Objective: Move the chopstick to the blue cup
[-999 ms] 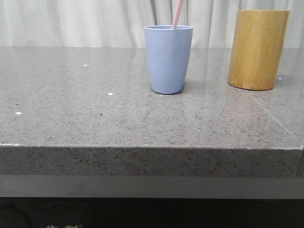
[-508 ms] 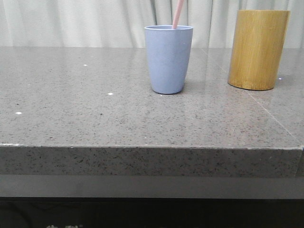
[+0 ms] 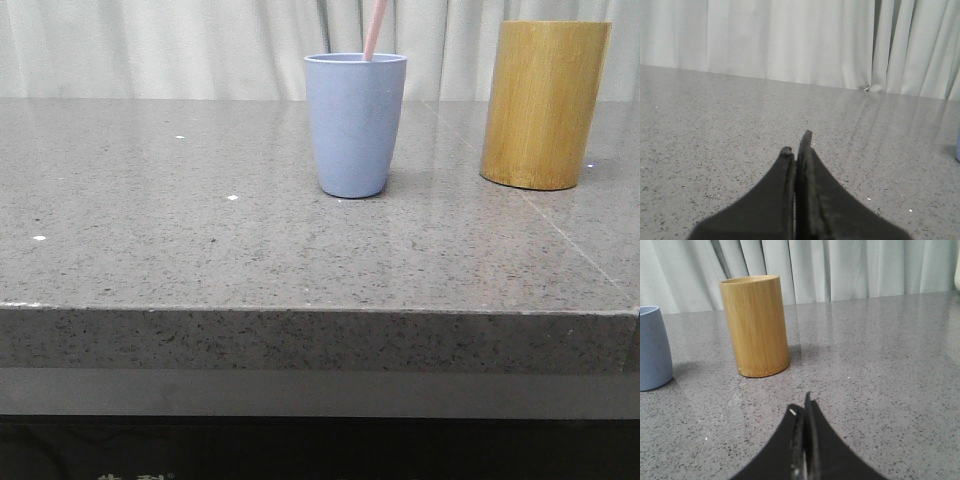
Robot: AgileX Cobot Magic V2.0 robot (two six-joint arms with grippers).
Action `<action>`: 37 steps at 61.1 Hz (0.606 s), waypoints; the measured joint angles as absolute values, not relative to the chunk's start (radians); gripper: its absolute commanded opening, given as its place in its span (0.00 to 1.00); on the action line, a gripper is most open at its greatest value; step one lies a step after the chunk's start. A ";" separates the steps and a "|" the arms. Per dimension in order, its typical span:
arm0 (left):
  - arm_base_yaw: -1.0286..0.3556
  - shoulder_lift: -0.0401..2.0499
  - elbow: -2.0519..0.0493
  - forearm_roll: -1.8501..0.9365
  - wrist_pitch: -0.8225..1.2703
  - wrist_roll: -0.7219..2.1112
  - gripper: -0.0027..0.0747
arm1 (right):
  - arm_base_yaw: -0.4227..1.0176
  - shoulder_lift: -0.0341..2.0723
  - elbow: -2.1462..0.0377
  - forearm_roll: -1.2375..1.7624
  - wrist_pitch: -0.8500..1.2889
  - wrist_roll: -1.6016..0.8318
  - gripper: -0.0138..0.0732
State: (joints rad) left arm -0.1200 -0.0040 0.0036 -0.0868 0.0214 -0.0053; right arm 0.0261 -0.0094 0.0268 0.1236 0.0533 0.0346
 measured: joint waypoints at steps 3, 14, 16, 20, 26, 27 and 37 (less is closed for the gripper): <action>-0.120 -0.004 0.004 -0.087 0.021 -0.005 0.01 | 0.026 -0.009 0.027 0.124 0.053 0.035 0.08; -0.120 -0.004 0.004 -0.087 0.021 -0.005 0.01 | 0.020 -0.009 0.027 0.106 0.053 0.035 0.08; -0.120 -0.004 0.004 -0.087 0.021 -0.005 0.01 | 0.017 -0.009 0.027 0.097 0.053 0.035 0.08; -0.120 -0.004 0.004 -0.087 0.021 -0.005 0.01 | 0.016 -0.009 0.027 0.084 0.053 0.035 0.08; -0.120 -0.004 0.004 -0.087 0.021 -0.005 0.01 | 0.014 -0.009 0.027 0.079 0.053 0.035 0.08; -0.120 -0.004 0.004 -0.087 0.021 -0.005 0.01 | 0.012 -0.009 0.027 0.079 0.053 0.035 0.08; -0.120 -0.004 0.004 -0.087 0.021 -0.005 0.01 | -0.012 -0.009 0.027 0.079 0.053 0.035 0.08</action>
